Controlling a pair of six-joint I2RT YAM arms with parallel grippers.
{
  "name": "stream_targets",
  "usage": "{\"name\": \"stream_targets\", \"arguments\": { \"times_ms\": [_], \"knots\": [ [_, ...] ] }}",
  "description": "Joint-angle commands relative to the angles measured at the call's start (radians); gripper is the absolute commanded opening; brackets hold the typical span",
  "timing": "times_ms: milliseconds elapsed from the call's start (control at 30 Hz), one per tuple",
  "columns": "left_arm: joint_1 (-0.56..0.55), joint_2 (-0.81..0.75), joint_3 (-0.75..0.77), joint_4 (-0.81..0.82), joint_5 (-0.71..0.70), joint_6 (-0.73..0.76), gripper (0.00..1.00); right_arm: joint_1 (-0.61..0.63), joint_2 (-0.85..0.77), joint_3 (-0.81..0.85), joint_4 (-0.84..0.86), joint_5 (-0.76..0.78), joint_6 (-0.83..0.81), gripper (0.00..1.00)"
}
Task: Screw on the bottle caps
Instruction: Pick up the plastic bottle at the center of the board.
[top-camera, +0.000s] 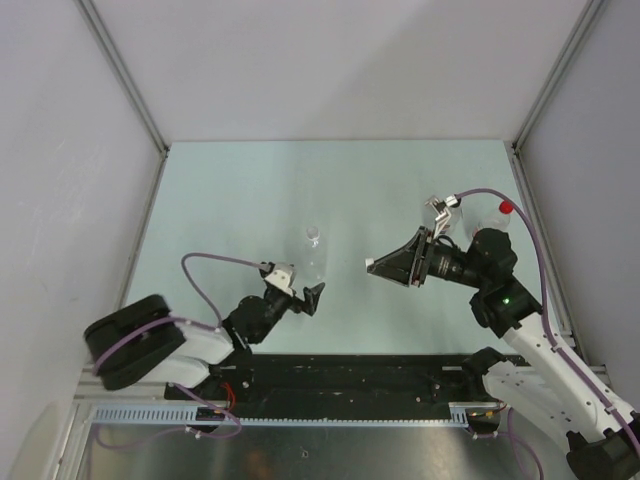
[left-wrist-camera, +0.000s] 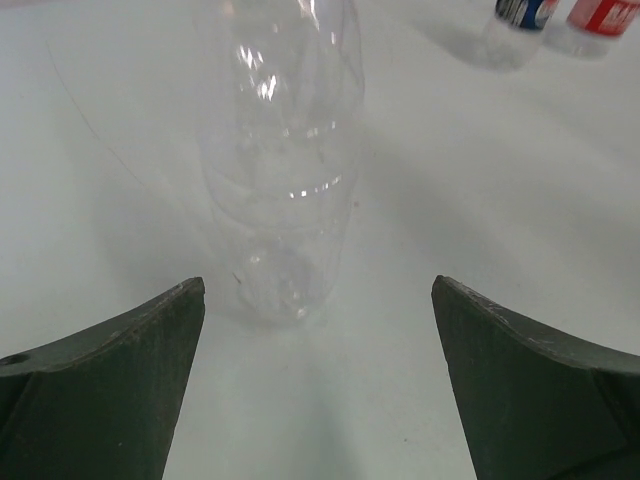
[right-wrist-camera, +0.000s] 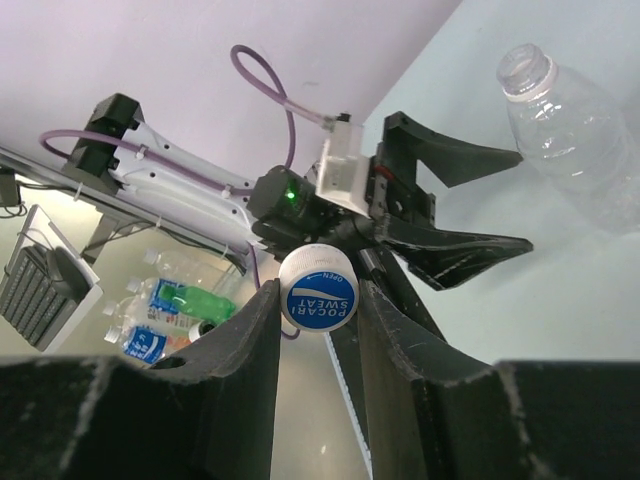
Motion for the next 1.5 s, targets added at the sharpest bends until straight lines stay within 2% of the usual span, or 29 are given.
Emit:
{"name": "stream_targets", "arguments": {
  "times_ms": [0, 167, 367, 633, 733, 833, 1033, 1167, 1267, 1367, 1467],
  "knots": [
    [0.014, 0.161, 0.065, 0.336, 0.018, 0.028, 1.0, -0.004, -0.016, 0.043, -0.009, 0.005, -0.011, 0.17],
    [0.038, 0.318, 0.123, 0.451, -0.017, 0.035, 0.99, -0.006, -0.027, 0.043, -0.007, 0.022, 0.002, 0.17],
    [0.079, 0.427, 0.198, 0.479, 0.041, 0.036, 0.99, -0.007, -0.011, 0.043, 0.024, 0.017, 0.021, 0.17],
    [0.113, 0.48, 0.265, 0.477, 0.038, 0.033, 0.99, -0.007, 0.01, 0.043, 0.029, 0.0, -0.004, 0.17],
    [0.124, 0.502, 0.281, 0.478, 0.058, 0.015, 0.96, -0.012, 0.011, 0.043, 0.037, -0.003, -0.011, 0.17],
    [0.134, 0.522, 0.297, 0.477, 0.083, -0.008, 0.88, -0.016, 0.014, 0.043, 0.029, -0.009, -0.017, 0.17],
    [0.139, 0.52, 0.301, 0.477, 0.124, -0.008, 0.63, -0.022, 0.013, 0.043, -0.004, -0.005, -0.033, 0.18],
    [0.139, 0.445, 0.271, 0.477, 0.18, 0.034, 0.6, -0.028, 0.007, 0.043, -0.03, 0.007, -0.049, 0.18],
    [0.139, 0.341, 0.239, 0.473, 0.296, 0.095, 0.57, -0.05, -0.001, 0.043, -0.055, 0.009, -0.066, 0.18],
    [0.142, 0.218, 0.263, 0.369, 0.413, 0.204, 0.56, -0.08, -0.02, 0.043, -0.137, 0.043, -0.115, 0.18],
    [0.164, 0.081, 0.424, -0.026, 0.535, 0.355, 0.55, -0.09, -0.058, 0.043, -0.233, 0.124, -0.166, 0.18]
  ]
}}
